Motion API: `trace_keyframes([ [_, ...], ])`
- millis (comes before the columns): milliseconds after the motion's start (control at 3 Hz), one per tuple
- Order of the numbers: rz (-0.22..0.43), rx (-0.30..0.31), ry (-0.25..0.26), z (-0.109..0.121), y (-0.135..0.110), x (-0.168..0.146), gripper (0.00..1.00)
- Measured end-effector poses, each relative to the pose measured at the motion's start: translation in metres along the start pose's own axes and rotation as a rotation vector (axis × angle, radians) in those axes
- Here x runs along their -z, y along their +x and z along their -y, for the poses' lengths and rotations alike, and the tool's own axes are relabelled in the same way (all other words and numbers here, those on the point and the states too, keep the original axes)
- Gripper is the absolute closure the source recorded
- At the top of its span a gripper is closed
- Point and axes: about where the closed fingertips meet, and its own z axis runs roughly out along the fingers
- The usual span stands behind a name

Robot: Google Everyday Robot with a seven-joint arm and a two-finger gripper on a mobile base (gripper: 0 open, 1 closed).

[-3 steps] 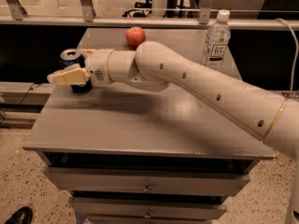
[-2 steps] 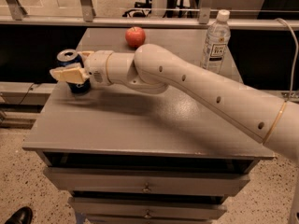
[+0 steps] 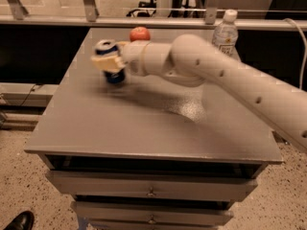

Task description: Move pepsi can near apple

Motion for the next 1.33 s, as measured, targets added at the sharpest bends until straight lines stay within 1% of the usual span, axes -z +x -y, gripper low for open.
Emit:
trace_keyframes([
  [333, -0.04, -0.017, 0.1, 0.054, 0.008, 0.048, 1.0],
  [667, -0.05, -0.02, 0.119, 0.065, 0.012, 0.056, 1.0],
  [1000, -0.015, -0.022, 0.157, 0.069, 0.01, 0.056, 1.0],
  [1333, 0.075, 0.025, 0.267, 0.108, -0.012, 0.048, 1.0],
])
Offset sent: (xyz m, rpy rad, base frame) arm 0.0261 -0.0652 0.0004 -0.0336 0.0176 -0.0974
